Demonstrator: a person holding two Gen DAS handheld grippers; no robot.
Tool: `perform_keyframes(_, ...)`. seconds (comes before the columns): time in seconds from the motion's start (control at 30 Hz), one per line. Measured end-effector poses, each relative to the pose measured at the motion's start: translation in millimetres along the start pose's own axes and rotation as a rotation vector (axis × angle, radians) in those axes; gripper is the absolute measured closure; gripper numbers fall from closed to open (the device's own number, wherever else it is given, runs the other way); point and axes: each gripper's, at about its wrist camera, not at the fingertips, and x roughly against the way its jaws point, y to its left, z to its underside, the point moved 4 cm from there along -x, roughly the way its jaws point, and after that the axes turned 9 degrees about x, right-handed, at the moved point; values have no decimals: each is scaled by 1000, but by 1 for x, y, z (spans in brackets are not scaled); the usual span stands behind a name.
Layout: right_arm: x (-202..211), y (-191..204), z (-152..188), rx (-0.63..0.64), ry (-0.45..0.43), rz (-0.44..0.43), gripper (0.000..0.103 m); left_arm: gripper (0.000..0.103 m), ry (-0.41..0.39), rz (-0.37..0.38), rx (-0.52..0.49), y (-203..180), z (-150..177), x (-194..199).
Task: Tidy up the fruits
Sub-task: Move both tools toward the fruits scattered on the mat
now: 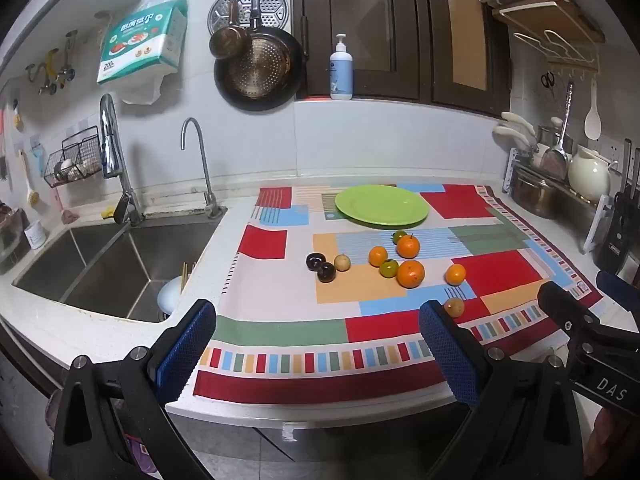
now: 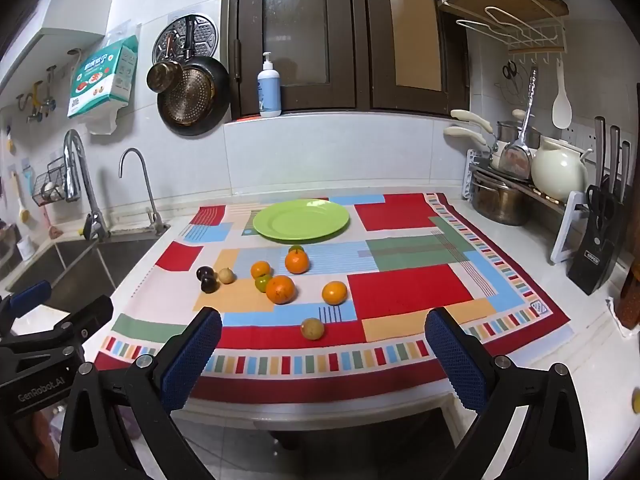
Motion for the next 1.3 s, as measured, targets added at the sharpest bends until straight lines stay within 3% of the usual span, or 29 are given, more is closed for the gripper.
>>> perform_keyframes(0.27, 0, 0, 8, -5, 25, -14, 0, 0, 2, 25, -55, -10, 4, 0)
perform_keyframes(0.6, -26, -3, 8, -49, 67, 37, 1, 14, 13, 185, -178, -31, -14, -38)
perform_keyframes(0.7, -41, -3, 7, -69, 99, 49, 4, 19, 32, 236, -233, -33, -18, -59)
perform_keyframes(0.77, -52, -1, 10, -78, 123, 58, 8, 28, 39, 250, -279, -37, -20, -70)
perform_keyframes(1.3, -123, 21, 18, -160, 281, 89, 33, 36, 133, 542, -580, -67, -26, -152)
